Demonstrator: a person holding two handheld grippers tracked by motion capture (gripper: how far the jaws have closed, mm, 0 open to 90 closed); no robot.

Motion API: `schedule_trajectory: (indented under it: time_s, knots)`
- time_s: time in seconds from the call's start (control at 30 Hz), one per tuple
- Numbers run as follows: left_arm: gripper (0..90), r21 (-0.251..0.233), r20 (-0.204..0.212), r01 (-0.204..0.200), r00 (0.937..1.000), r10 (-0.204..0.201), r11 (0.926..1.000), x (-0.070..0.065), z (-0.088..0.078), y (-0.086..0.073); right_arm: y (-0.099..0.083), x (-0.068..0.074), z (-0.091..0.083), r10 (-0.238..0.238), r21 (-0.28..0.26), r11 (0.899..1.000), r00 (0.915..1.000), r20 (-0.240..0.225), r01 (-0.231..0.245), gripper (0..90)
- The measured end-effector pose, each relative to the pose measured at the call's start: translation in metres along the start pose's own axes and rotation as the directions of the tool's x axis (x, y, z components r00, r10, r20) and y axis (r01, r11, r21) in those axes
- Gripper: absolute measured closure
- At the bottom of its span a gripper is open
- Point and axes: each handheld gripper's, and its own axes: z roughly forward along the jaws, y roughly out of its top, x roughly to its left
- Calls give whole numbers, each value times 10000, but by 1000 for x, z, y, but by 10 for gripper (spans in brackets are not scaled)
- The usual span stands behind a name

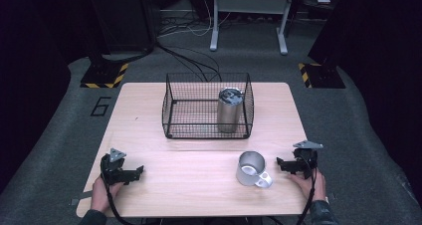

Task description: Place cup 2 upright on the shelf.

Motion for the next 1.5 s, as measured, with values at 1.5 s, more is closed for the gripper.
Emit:
schedule_trajectory:
  time_s: [1.5]
  knots:
    - [0, -1779, 3134, -1933, 9183, 2417, 9649, -139, -22, 93, 2, 4, 3, -990, -52, 9951, 9896, -1039, 990, 0]
